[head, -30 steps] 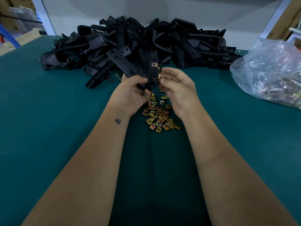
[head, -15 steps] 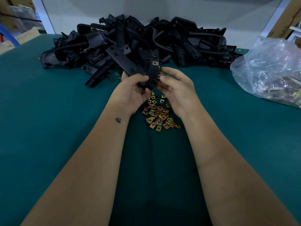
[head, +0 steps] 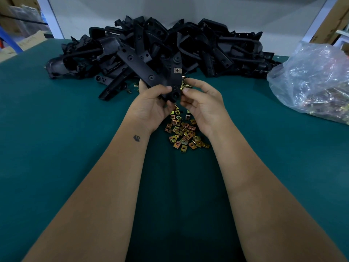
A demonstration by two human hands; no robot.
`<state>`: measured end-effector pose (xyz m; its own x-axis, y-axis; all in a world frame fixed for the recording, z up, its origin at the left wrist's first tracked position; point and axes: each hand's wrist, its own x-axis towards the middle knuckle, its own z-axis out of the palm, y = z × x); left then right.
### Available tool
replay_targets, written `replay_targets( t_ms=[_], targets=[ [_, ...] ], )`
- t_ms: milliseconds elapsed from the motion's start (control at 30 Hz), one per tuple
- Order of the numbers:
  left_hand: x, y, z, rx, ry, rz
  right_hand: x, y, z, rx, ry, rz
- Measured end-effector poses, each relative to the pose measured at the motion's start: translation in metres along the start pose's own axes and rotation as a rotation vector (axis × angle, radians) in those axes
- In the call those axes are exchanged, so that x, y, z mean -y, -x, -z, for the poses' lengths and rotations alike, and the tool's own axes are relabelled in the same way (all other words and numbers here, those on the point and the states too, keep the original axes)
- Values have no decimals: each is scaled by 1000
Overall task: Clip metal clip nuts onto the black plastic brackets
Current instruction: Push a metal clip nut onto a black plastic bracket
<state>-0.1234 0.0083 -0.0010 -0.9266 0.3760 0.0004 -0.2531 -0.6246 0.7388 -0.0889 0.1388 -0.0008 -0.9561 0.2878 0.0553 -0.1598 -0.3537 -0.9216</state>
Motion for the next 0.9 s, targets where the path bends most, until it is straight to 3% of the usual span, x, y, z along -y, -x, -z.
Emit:
replay_targets(
  t_ms=[267, 500, 767, 900],
  targets=[
    [2, -3, 1, 39, -55, -10, 2, 0, 1, 5, -49, 2],
    [6, -7, 2, 51, -145, -36, 2, 0, 1, -11, 84, 29],
    [7, -7, 3, 103, -157, -56, 3, -1, 1, -4, -139, -76],
    [6, -6, 3, 97, -208, -63, 4, -1, 1, -47, -21, -34]
  ],
)
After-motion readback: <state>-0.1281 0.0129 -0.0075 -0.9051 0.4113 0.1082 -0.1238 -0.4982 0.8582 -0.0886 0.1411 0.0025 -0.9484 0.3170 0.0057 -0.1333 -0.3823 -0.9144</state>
